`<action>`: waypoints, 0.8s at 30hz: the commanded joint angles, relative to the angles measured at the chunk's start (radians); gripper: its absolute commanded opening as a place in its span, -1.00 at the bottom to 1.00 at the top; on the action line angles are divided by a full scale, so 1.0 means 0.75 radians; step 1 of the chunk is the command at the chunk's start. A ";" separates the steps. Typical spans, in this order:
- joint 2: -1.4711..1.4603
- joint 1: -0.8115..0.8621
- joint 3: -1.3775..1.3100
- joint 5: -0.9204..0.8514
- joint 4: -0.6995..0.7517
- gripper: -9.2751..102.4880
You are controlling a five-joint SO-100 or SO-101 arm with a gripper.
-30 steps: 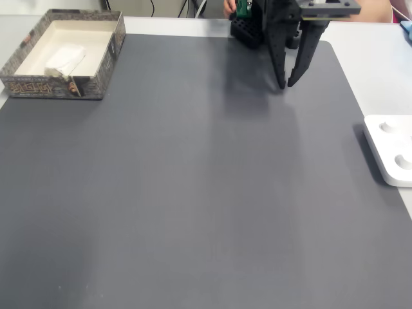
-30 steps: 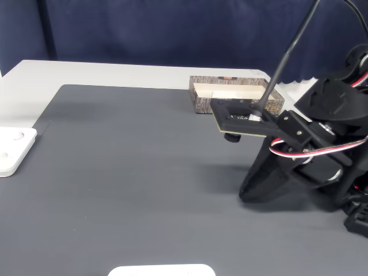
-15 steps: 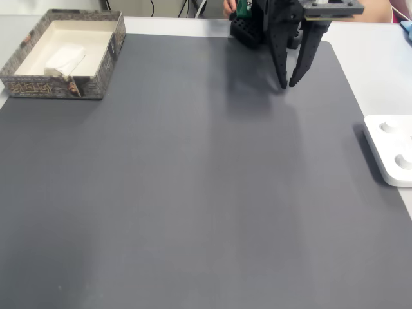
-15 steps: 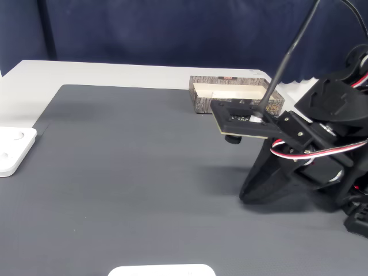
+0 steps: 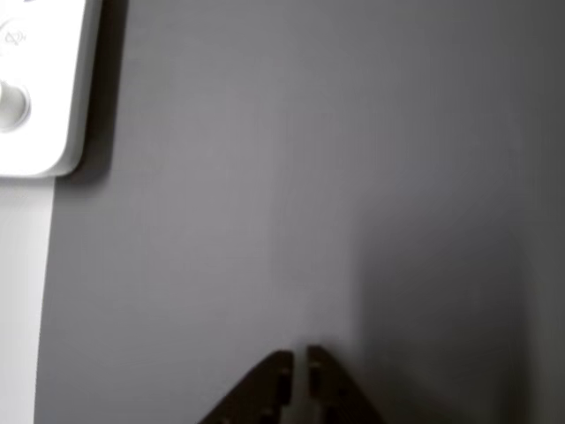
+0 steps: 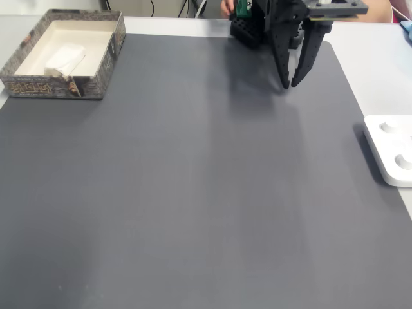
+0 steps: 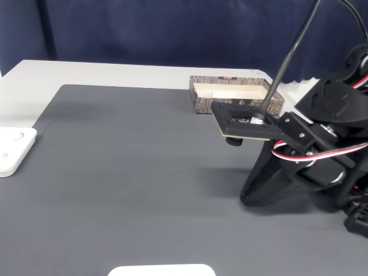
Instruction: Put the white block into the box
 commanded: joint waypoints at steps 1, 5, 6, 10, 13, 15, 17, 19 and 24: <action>0.047 -0.020 0.027 -0.008 0.000 -0.86; 0.047 0.000 0.027 -0.008 0.000 -0.86; 0.047 0.002 0.027 -0.008 0.000 -0.86; 0.047 0.000 0.027 -0.008 0.000 -0.86; 0.047 0.000 0.027 -0.008 0.000 -0.86; 0.047 0.000 0.027 -0.008 0.000 -0.86; 0.047 0.000 0.027 -0.008 0.000 -0.86; 0.047 0.000 0.027 -0.008 0.000 -0.86; 0.047 0.000 0.027 -0.008 0.000 -0.86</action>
